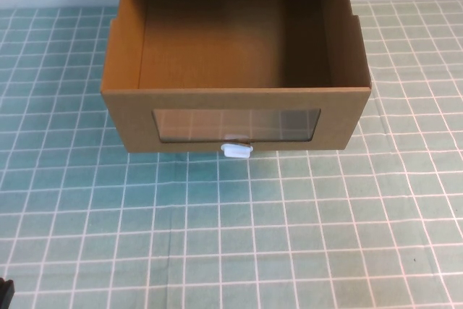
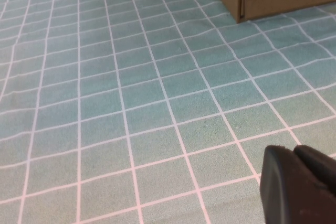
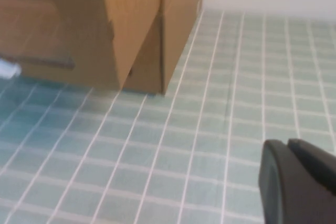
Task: Open the shoe box
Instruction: 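Pull the top drawer of the cardboard box fully open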
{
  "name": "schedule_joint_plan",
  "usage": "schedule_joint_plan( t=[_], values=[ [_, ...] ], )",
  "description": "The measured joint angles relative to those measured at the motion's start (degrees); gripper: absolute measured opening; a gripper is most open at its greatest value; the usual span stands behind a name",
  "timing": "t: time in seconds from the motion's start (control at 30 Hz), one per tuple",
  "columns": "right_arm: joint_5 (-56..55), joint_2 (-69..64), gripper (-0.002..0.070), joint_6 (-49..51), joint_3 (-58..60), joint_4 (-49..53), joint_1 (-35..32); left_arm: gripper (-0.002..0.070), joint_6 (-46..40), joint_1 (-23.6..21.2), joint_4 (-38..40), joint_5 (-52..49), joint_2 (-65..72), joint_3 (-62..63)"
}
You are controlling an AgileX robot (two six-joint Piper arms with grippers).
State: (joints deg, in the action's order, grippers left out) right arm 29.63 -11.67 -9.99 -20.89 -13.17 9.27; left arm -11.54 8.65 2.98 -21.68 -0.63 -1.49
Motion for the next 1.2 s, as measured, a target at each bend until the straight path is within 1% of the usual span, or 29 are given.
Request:
schedule_joint_plan(
  t=[0.1,0.2,0.4,0.5,0.73,1.2],
  values=[
    [-4.1,3.4,-0.0013,6.1,3.4,3.3,0.0,-0.0005,-0.1,0.0,0.0,0.0,0.0,0.0],
    [-5.8,7.1,-0.0013,11.9,7.8,6.9,0.0,-0.0005,-0.1,0.0,0.0,0.0,0.0,0.0],
    [-8.0,12.2,-0.0013,14.2,17.5,14.1,0.0,-0.0005,-0.1,-0.1,0.0,0.0,-0.1,0.0],
    [-10.4,12.2,-0.0013,14.2,21.8,14.7,-0.6,-0.0005,-0.1,-0.1,0.0,0.0,-0.1,0.0],
    [-8.3,12.2,-0.0013,14.3,22.2,15.7,-4.5,-0.0005,-0.1,-0.1,0.0,0.0,-0.1,0.0],
    [-8.2,12.2,-0.0013,14.4,22.2,15.9,-4.6,-0.0005,-0.1,-0.1,0.0,0.0,-0.1,0.0]
  ],
)
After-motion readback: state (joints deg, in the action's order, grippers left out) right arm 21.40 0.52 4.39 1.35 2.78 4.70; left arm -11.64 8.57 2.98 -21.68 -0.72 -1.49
